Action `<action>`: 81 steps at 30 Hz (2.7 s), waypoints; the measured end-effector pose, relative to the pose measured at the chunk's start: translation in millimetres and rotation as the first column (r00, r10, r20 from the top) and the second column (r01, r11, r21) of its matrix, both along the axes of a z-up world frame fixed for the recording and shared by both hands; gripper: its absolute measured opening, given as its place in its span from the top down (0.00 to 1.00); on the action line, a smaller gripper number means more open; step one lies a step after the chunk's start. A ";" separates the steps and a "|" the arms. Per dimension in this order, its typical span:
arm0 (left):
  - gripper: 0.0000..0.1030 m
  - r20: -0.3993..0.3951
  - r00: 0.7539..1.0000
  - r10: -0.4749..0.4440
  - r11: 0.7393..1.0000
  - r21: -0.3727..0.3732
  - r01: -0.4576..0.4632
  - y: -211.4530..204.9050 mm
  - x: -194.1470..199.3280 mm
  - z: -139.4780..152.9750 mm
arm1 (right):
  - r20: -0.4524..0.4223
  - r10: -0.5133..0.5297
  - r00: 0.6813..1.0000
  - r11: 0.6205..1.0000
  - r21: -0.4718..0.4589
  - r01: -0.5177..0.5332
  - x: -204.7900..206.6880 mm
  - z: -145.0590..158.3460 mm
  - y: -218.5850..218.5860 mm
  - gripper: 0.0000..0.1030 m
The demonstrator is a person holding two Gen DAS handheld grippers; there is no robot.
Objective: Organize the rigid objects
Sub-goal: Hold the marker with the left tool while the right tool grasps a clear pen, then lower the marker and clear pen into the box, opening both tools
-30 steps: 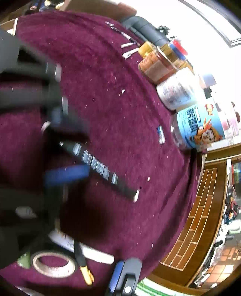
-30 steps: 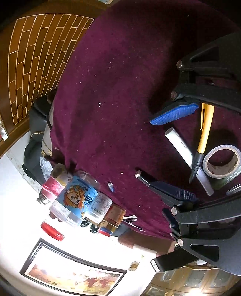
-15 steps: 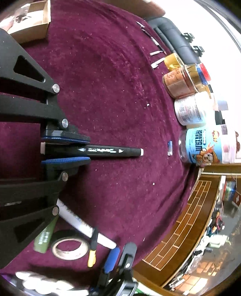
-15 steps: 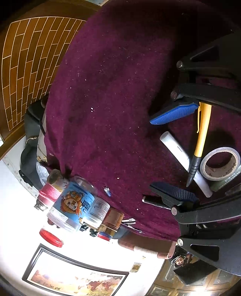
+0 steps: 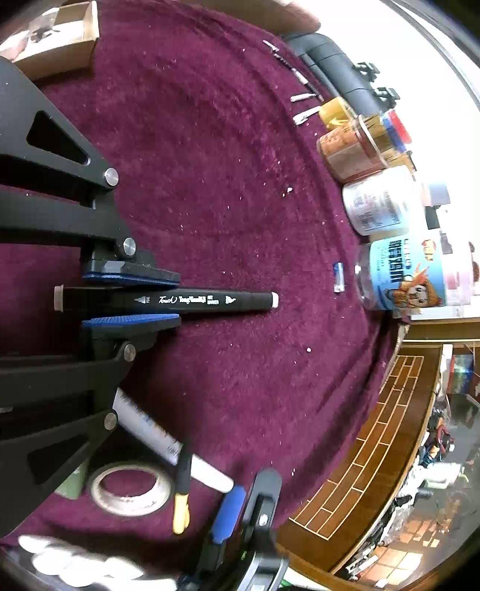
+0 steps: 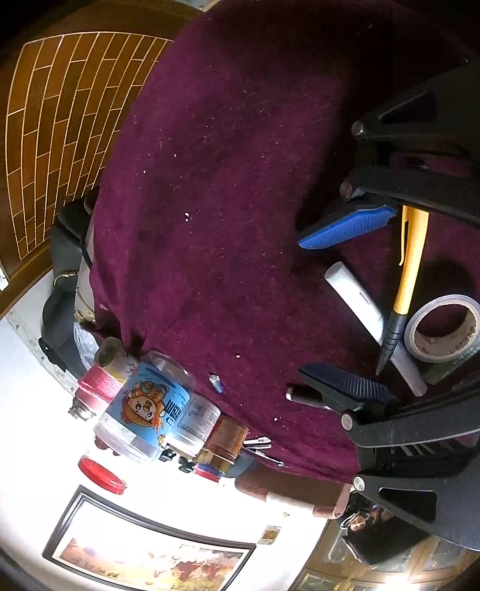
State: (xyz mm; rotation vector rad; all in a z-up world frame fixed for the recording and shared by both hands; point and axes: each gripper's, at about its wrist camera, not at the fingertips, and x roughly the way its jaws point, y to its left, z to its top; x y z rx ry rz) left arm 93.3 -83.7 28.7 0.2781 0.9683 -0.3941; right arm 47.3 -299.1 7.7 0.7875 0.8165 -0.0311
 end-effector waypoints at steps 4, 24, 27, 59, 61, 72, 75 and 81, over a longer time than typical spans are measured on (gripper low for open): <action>0.89 0.001 1.000 0.020 0.996 -0.087 -0.020 20.4 -16.3 20.4 | 0.002 0.001 1.000 1.000 -0.012 -0.001 0.6 -0.1 0.2 0.38; 0.89 0.007 0.947 0.320 0.830 -0.483 -0.277 213.3 -153.1 78.3 | 0.080 0.084 0.993 0.884 -0.465 -0.038 -22.9 42.6 57.9 0.38; 0.89 0.005 0.944 0.329 0.798 -0.536 -0.276 232.8 -168.4 82.7 | 0.150 0.127 0.981 0.809 -0.587 -0.015 -58.5 77.1 79.2 0.38; 0.89 -0.078 0.928 0.365 0.687 -0.650 -0.325 297.5 -214.8 56.7 | -0.220 0.483 0.847 0.690 -0.499 -0.523 -63.1 5.2 186.3 0.88; 0.89 -0.080 0.919 0.386 0.679 -0.649 -0.342 307.4 -216.0 56.0 | -0.207 0.470 0.858 0.711 -0.487 -0.507 -66.1 6.9 180.2 0.88; 0.89 -0.248 0.835 0.492 0.603 -0.594 -0.532 346.1 -202.2 13.4 | -0.047 0.587 0.808 0.765 -0.296 -0.573 -79.3 43.4 216.2 0.87; 0.89 -0.285 0.816 0.502 0.597 -0.568 -0.566 345.8 -192.4 3.8 | -0.022 0.647 0.762 0.730 -0.268 -0.628 -81.5 53.2 247.8 0.87; 0.89 -0.364 0.757 0.543 0.555 -0.521 -0.649 349.4 -180.0 -15.4 | -0.025 0.737 0.676 0.659 -0.199 -0.726 -78.0 50.0 315.5 0.87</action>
